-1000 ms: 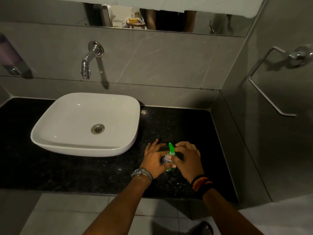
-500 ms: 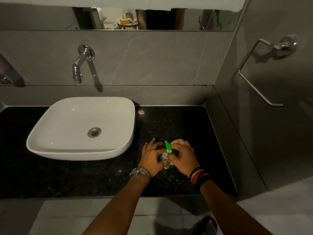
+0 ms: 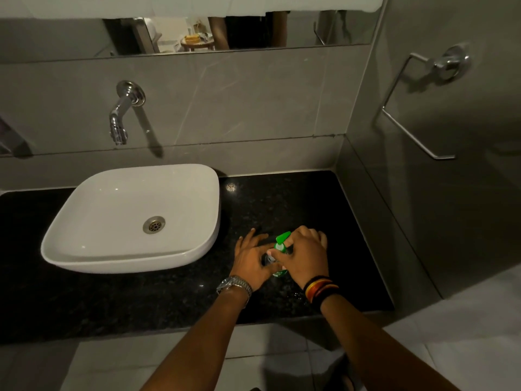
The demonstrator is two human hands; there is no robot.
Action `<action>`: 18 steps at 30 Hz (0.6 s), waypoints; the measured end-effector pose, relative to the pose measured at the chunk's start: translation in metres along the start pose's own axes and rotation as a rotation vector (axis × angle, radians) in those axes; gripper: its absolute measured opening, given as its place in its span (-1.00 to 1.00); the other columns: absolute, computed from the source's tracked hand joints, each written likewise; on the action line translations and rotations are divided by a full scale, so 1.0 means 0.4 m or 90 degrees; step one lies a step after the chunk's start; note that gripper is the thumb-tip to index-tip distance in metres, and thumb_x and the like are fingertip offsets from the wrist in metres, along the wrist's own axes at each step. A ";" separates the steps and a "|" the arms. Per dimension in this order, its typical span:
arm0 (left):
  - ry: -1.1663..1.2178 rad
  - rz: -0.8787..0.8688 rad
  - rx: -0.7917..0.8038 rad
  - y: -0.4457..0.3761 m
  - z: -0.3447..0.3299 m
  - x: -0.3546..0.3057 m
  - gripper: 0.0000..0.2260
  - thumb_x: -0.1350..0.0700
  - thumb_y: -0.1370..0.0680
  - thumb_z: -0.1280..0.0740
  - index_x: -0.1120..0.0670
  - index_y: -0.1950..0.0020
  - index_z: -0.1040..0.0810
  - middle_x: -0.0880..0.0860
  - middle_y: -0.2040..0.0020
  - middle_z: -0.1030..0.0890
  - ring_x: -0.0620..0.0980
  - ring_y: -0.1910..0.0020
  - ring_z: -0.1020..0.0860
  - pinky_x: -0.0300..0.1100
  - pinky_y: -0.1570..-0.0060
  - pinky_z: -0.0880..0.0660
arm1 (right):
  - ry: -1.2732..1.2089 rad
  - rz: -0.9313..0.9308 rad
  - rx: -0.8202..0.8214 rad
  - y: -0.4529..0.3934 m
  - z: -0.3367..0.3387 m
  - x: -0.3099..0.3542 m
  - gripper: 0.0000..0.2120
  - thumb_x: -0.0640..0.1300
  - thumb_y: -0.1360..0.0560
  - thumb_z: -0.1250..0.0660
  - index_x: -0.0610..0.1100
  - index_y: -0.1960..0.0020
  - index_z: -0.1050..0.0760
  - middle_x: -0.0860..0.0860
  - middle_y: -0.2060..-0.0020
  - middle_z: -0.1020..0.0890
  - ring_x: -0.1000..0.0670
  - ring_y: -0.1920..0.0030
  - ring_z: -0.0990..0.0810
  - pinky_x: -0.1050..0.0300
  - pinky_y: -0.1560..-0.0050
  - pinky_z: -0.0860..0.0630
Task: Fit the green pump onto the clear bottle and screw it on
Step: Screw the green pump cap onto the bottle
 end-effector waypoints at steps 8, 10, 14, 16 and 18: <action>-0.004 -0.004 -0.013 0.004 -0.006 0.001 -0.48 -0.32 -0.41 -0.35 -0.20 -0.33 -0.54 0.00 -0.48 -0.42 0.08 -0.60 -0.08 0.17 -0.55 0.08 | -0.284 0.057 0.070 -0.004 -0.024 -0.054 -0.66 0.10 -0.36 -0.53 -0.06 -0.05 -0.66 0.06 -0.17 -0.55 0.00 -0.23 -0.48 -0.05 -0.27 -0.51; -0.001 0.000 -0.015 0.005 -0.005 0.001 -0.49 -0.32 -0.39 -0.36 -0.21 -0.31 -0.55 0.00 -0.47 -0.43 0.08 -0.59 -0.08 0.15 -0.55 0.08 | -0.235 0.037 0.030 -0.013 -0.027 -0.045 -0.65 0.16 -0.29 -0.55 -0.05 0.09 -0.59 0.07 -0.01 -0.56 0.00 -0.11 -0.51 -0.03 -0.16 -0.52; 0.001 0.002 -0.026 0.003 -0.004 0.002 -0.53 -0.27 -0.39 -0.38 -0.21 -0.28 -0.57 -0.01 -0.46 -0.45 0.07 -0.59 -0.10 0.14 -0.55 0.05 | -0.256 -0.001 0.062 -0.019 -0.028 -0.034 -0.54 0.21 -0.24 -0.58 -0.03 0.04 -0.55 0.05 -0.04 -0.51 0.02 -0.11 -0.49 0.06 -0.16 -0.49; -0.004 0.000 -0.025 0.002 -0.004 0.001 -0.54 -0.25 -0.41 -0.40 -0.21 -0.30 -0.56 -0.01 -0.47 -0.44 0.07 -0.59 -0.09 0.11 -0.55 0.07 | -0.341 0.022 0.104 -0.011 -0.031 -0.051 -0.58 0.07 -0.31 -0.58 -0.01 -0.11 -0.60 0.08 -0.19 -0.48 0.02 -0.27 -0.48 0.09 -0.29 -0.48; -0.007 0.001 -0.016 0.003 -0.003 -0.002 -0.52 -0.26 -0.42 -0.42 -0.21 -0.32 -0.55 -0.02 -0.48 -0.42 0.07 -0.59 -0.08 0.11 -0.56 0.09 | -0.357 0.035 0.102 -0.008 -0.029 -0.065 -0.64 -0.02 -0.35 -0.57 -0.04 -0.11 -0.63 0.11 -0.22 -0.48 -0.01 -0.31 -0.48 0.07 -0.31 -0.49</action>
Point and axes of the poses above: each hand's wrist, its own y-axis away from the middle knuckle, its own z-axis out of the back of the hand, x = y × z, the point moved 1 cm from there along -y, towards the middle knuckle
